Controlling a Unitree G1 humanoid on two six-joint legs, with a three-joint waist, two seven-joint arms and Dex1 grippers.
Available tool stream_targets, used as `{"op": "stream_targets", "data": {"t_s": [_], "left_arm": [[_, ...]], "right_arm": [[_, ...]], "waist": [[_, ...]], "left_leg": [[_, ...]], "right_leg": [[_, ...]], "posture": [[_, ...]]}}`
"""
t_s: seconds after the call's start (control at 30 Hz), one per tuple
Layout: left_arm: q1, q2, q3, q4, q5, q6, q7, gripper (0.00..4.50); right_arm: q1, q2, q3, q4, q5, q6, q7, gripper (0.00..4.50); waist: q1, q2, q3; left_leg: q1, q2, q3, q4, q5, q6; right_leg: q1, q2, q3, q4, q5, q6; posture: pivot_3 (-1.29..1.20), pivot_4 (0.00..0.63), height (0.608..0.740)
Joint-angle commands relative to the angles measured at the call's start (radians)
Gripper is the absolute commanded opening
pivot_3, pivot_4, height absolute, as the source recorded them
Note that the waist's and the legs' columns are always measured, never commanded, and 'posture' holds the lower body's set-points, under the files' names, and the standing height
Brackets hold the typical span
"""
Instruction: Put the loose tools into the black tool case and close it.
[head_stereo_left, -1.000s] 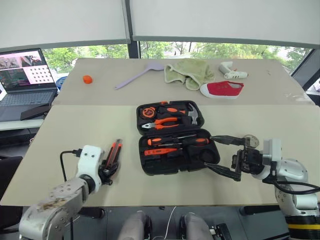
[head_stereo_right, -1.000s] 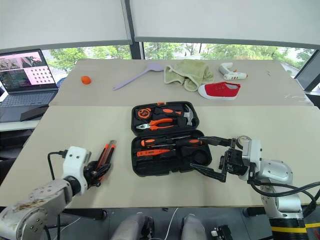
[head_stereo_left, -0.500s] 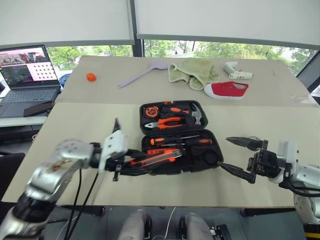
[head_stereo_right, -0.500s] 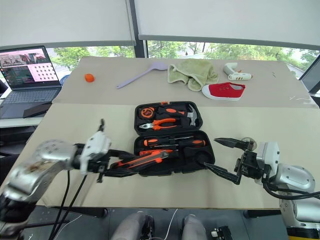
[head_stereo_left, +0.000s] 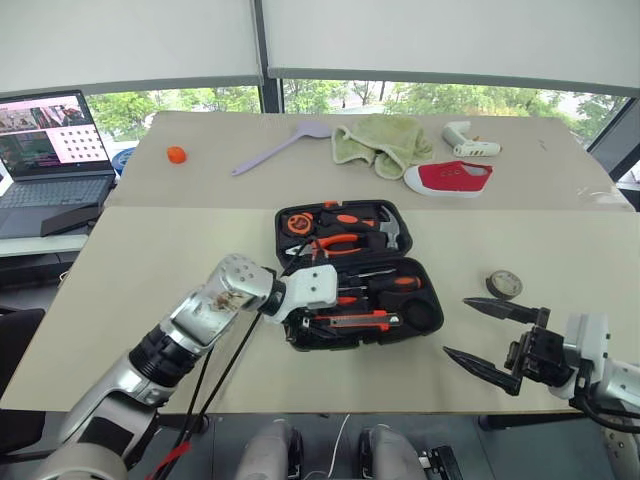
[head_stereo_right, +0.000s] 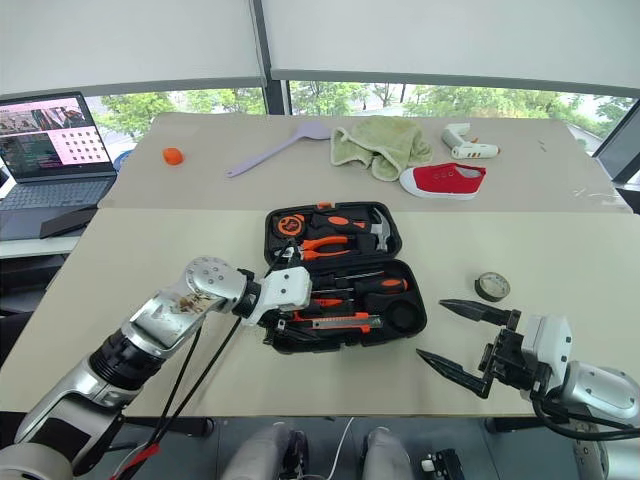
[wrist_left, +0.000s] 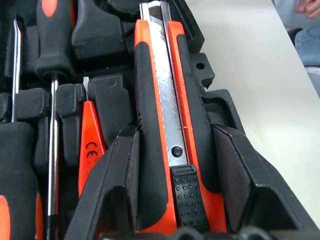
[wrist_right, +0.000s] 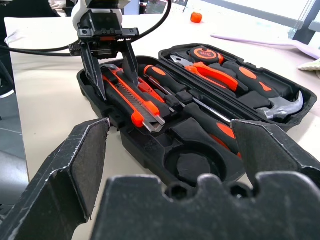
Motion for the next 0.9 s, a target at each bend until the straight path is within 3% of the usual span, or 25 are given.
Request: {"op": "stream_targets", "data": {"t_s": [0.03,0.13,0.2,0.37,0.53,0.63,0.9], "left_arm": [[0.011,-0.004,-0.01,-0.026,0.021,0.079,0.029,1.69],[0.024,-0.028,-0.005,-0.043,0.008,0.129,0.056,1.69],[0.027,-0.042,-0.004,-0.046,0.01,0.125,0.068,2.69],[0.043,-0.09,0.081,-0.056,-0.034,0.077,0.108,4.1],[0.088,-0.087,0.192,-0.067,-0.103,-0.052,0.077,4.1],[0.106,-0.078,0.212,-0.048,-0.109,-0.104,0.062,3.42],[0.144,-0.119,0.156,0.018,-0.086,-0.15,0.061,0.45]], "right_arm": [[0.006,0.005,-0.034,-0.028,0.0,-0.034,-0.014,4.5],[0.01,0.004,-0.034,-0.026,0.002,-0.039,-0.017,4.5],[0.01,0.005,-0.031,-0.026,0.001,-0.04,-0.02,4.5],[0.006,0.006,-0.02,-0.025,0.002,-0.038,-0.021,4.5],[0.003,0.005,-0.017,-0.017,0.003,-0.036,-0.017,4.5],[0.001,0.005,-0.016,-0.013,0.002,-0.036,-0.016,4.5],[-0.003,0.011,-0.007,-0.017,-0.007,-0.03,-0.032,4.5]], "waist": [[0.0,0.0,0.0],[0.0,0.0,0.0],[0.003,0.001,0.0],[0.009,0.001,0.0],[0.001,0.0,0.0],[-0.001,0.0,0.0],[0.004,0.0,0.0]], "left_leg": [[0.0,0.0,0.0,0.0,0.0,0.0],[0.001,0.0,-0.001,0.0,-0.002,0.004],[0.001,0.0,-0.001,0.0,-0.002,0.004],[0.0,0.0,-0.003,0.004,-0.002,0.004],[-0.001,0.0,-0.002,0.004,-0.001,0.002],[0.0,0.0,-0.002,0.003,0.0,0.001],[-0.001,0.0,-0.002,0.004,-0.001,0.002]], "right_leg": [[0.0,0.0,0.0,0.0,0.0,0.0],[0.001,0.0,0.0,0.001,0.0,0.0],[0.001,0.0,0.0,0.001,0.0,0.0],[0.002,-0.001,0.0,0.001,0.0,0.0],[0.001,-0.001,0.001,0.001,0.0,0.0],[0.001,-0.001,0.001,0.001,0.0,0.0],[0.001,-0.001,0.001,0.0,0.0,0.0]], "posture": [[0.0,0.15,0.74],[0.0,0.15,0.74],[0.0,0.15,0.74],[0.0,0.15,0.74],[0.0,0.15,0.74],[0.0,0.15,0.74],[0.0,0.15,0.74]]}}
